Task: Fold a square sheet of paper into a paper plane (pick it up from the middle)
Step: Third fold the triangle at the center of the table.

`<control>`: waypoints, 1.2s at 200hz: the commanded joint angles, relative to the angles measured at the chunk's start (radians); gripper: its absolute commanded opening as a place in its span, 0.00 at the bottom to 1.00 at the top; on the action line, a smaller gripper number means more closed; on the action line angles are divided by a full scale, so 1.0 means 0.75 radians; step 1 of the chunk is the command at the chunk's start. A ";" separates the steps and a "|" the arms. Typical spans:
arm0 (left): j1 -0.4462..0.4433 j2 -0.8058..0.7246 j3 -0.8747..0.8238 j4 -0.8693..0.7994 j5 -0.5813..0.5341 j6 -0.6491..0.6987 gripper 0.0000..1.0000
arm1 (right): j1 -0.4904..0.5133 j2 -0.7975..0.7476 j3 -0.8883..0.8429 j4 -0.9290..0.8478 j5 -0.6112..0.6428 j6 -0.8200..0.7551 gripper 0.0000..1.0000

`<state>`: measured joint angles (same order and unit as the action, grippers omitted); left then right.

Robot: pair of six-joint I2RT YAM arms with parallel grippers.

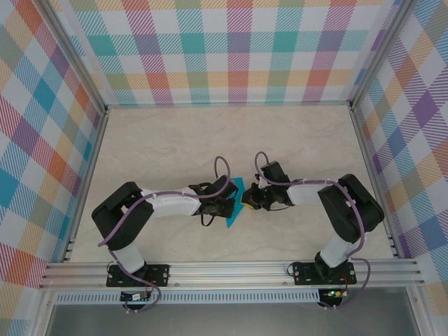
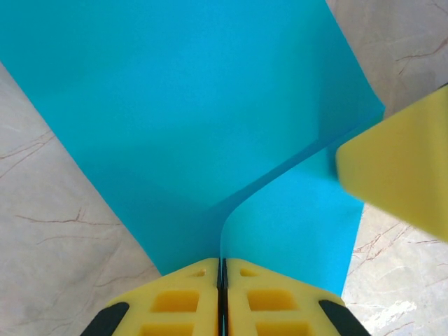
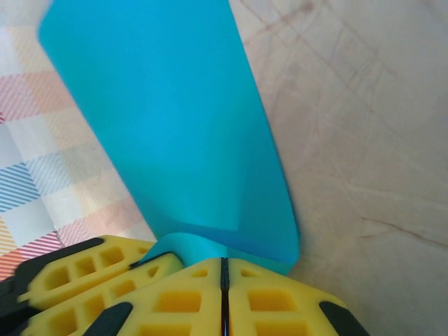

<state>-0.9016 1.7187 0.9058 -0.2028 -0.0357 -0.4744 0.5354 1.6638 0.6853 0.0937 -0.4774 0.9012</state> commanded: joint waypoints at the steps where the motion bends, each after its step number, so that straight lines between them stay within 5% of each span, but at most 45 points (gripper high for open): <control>1: -0.001 0.020 -0.044 -0.050 -0.004 0.004 0.09 | -0.038 -0.054 0.026 -0.017 -0.031 -0.045 0.09; 83: -0.002 0.019 -0.044 -0.050 -0.007 0.002 0.09 | -0.043 0.121 0.001 0.012 0.022 -0.060 0.06; 156: 0.000 0.012 -0.044 -0.056 -0.014 0.002 0.09 | -0.015 -0.088 0.034 -0.046 -0.081 -0.091 0.09; 240: -0.001 0.009 -0.027 -0.073 -0.020 -0.001 0.10 | 0.064 0.134 0.088 0.007 -0.071 -0.054 0.07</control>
<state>-0.9016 1.7176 0.9039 -0.2005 -0.0380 -0.4744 0.5793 1.7248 0.7216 0.1036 -0.5400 0.8593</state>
